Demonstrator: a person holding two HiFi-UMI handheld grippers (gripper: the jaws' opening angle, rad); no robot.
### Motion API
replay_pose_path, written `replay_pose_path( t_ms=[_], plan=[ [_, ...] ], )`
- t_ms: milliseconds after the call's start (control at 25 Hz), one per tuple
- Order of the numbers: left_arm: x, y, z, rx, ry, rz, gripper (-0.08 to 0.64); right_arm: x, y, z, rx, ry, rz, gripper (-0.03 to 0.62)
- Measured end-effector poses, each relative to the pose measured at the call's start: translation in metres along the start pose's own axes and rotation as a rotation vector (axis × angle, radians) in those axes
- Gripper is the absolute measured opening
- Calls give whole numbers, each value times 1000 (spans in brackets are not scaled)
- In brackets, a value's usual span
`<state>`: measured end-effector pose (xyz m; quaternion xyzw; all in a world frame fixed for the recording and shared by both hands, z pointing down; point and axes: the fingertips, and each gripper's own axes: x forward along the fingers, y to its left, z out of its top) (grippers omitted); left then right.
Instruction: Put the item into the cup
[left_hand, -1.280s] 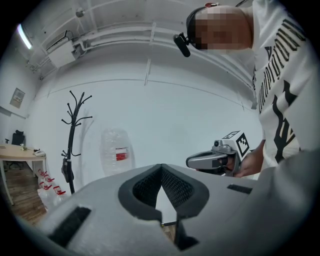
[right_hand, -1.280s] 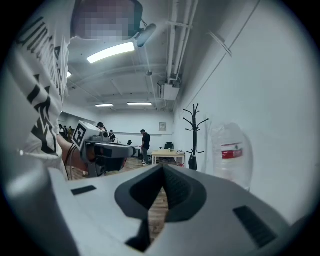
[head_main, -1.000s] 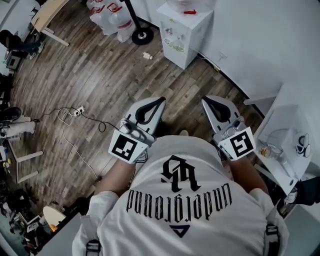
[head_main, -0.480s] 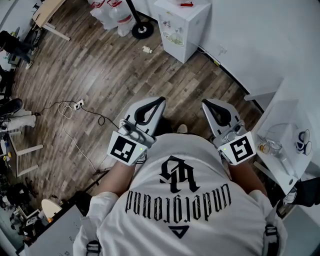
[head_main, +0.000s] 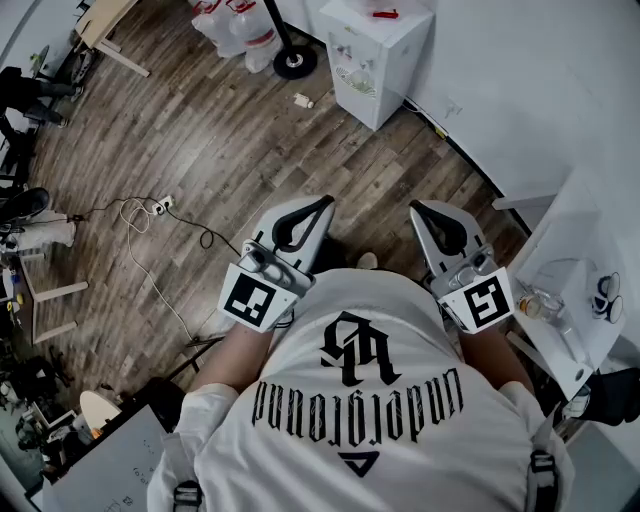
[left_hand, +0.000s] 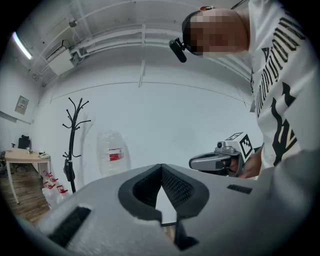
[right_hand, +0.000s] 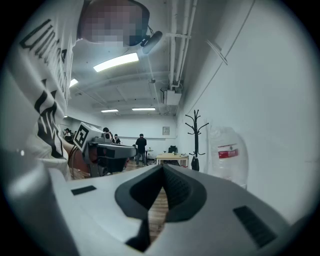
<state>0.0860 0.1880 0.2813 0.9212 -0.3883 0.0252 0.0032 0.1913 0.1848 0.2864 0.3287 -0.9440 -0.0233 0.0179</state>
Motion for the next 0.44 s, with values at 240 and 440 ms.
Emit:
replay_pose_path(
  t_ms=[240, 440],
  plan=[
    [3, 1, 2, 2, -5, 5, 6, 1, -2, -1, -4, 6, 11, 5],
    [9, -2, 0, 7, -2, 5, 6, 0, -7, -1, 8, -5, 10, 5]
  ],
)
